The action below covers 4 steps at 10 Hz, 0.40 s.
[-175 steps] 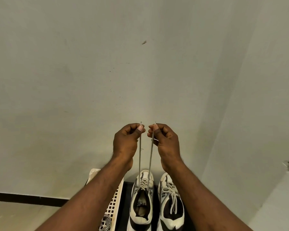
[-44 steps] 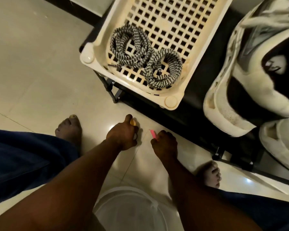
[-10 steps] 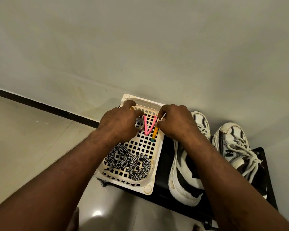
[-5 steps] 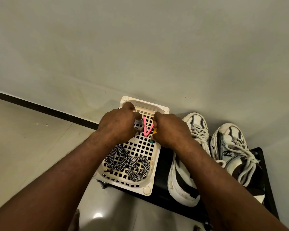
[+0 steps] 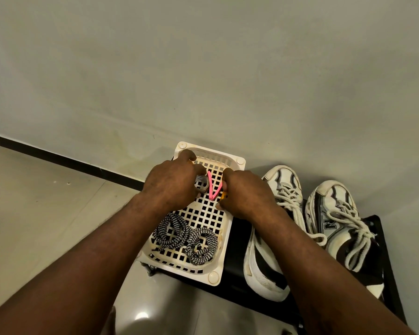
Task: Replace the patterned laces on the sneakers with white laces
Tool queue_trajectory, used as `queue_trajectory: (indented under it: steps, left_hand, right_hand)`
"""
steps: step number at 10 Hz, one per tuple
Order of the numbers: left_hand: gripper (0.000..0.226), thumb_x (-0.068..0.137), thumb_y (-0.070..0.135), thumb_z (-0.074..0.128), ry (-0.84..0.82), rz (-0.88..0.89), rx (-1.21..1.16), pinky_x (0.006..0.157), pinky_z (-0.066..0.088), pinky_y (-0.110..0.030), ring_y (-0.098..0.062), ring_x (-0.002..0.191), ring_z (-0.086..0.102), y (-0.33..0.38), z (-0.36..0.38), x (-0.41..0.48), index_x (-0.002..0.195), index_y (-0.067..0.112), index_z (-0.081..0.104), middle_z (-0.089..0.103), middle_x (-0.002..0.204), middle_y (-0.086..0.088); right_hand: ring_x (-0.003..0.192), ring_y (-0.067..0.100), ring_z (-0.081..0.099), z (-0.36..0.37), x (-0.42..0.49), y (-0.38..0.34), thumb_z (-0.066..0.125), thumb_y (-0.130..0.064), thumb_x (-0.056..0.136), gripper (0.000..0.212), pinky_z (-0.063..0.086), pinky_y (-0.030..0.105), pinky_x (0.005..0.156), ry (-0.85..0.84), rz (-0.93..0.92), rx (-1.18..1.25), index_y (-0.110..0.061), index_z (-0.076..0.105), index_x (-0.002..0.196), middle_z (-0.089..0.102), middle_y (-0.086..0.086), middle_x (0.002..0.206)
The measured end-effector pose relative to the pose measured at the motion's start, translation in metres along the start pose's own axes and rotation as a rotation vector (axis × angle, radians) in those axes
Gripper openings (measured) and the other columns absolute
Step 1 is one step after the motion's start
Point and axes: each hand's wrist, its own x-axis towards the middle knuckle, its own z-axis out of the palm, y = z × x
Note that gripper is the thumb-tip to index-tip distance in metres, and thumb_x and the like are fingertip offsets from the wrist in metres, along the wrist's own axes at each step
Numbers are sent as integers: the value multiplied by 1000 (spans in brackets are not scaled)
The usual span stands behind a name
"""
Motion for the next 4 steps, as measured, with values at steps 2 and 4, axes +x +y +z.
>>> queue_trajectory:
  steps: [2,4]
  left_hand:
    - [61,87,41,78,-1,6,-22,82,56,-40,-26,112,66,-1,3,2,143,39,56,37,158,6]
    - [68,85,39,78,33,48,-16,75,55,-36,-25,105,68,1,-2,0,146,46,48,35,157,10]
  right_hand:
    - [96,23,62,-2,1,1,83,-47,81,58,47,33,72,6,-4,24,-22,56,127,68,3,111]
    - [90,21,61,-10,0,3,78,-49,82,45,47,33,69,71,39,122,-27,58,115,67,-1,102]
